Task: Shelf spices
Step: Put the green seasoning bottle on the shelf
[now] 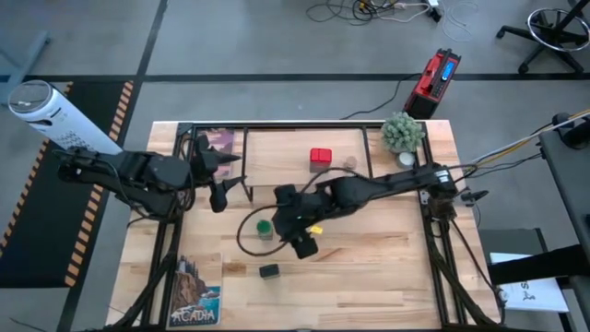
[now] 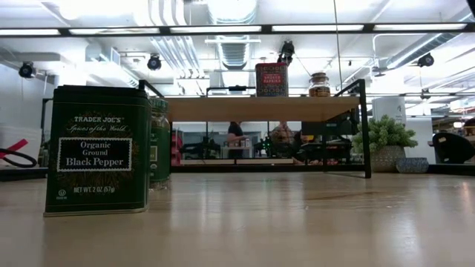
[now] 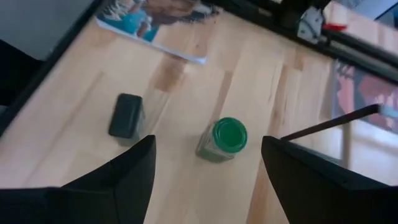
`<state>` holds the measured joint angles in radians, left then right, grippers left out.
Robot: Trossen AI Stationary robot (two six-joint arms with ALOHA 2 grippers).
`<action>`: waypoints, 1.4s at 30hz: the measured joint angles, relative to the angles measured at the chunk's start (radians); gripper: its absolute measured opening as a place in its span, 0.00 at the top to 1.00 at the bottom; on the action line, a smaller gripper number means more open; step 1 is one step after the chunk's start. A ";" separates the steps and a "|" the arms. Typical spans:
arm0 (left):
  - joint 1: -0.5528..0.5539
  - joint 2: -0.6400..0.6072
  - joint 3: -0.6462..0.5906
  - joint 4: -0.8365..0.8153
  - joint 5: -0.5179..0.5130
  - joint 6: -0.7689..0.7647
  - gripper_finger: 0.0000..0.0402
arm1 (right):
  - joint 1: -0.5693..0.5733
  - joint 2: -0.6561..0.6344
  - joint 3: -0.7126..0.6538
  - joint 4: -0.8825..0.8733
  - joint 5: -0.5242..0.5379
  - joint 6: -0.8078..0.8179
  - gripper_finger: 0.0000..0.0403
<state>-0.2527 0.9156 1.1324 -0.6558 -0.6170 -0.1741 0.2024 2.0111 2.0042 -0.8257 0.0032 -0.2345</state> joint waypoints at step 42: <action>-0.002 -0.007 -0.035 -0.079 0.125 -0.080 0.39 | 0.012 0.169 0.241 -0.165 0.040 0.074 0.33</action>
<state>-0.2546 0.9087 1.0971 -0.7350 -0.4919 -0.2545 0.2145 2.1805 2.2452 -0.9908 0.0434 -0.1605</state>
